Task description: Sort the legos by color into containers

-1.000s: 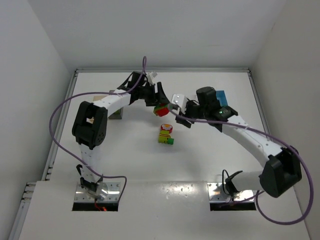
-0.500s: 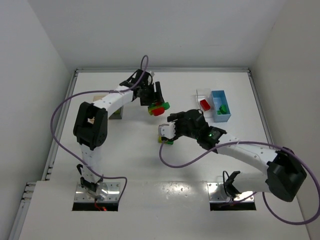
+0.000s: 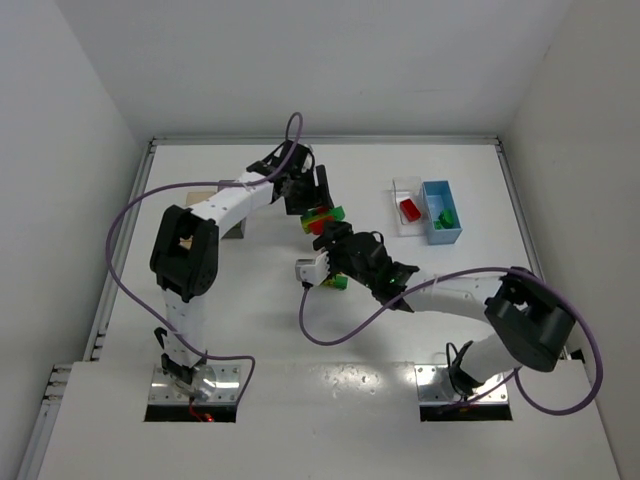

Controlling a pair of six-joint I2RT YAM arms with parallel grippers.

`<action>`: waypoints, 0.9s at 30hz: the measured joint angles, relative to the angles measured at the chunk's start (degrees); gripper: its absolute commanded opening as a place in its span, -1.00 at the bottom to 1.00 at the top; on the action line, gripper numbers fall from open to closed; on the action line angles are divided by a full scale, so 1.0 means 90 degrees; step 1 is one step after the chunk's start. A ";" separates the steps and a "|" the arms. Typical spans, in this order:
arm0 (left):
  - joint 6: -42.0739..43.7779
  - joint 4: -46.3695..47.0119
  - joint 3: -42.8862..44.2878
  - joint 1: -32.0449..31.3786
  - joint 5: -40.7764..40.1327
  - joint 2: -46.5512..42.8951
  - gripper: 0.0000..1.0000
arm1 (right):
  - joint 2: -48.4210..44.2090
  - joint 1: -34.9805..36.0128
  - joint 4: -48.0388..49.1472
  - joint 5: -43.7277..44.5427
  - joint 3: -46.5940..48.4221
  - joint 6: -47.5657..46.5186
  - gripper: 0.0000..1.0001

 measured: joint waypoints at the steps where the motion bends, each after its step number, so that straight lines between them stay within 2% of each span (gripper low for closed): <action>1: -0.0017 0.0007 0.0019 0.0002 0.0007 0.0000 -1.00 | 0.0053 0.0007 0.0080 0.0044 0.0000 -0.0039 0.18; 18: -0.0066 -0.0143 0.0032 -0.0024 0.0197 0.0000 -1.00 | 0.1071 0.0024 0.0532 0.0126 0.0185 -0.0391 0.15; 20: -0.0066 -0.0160 0.0032 -0.0036 0.0228 0.0000 -1.00 | 0.1161 0.0022 0.0563 0.0170 0.0257 -0.0398 0.10; 24: -0.0061 -0.0189 0.0032 -0.0039 0.0255 0.0000 -1.00 | 0.1353 0.0019 0.0682 0.0243 0.0420 -0.0440 -0.20; 25: -0.0058 -0.0170 0.0032 -0.0039 0.0243 0.0000 -1.00 | 0.1399 0.0019 0.0675 0.0245 0.0461 -0.0449 -0.46; 27: 0.0012 -0.0163 0.0032 -0.0034 0.0151 -0.0010 -1.00 | 0.1472 0.0015 0.0663 0.0262 0.0520 -0.0508 -0.76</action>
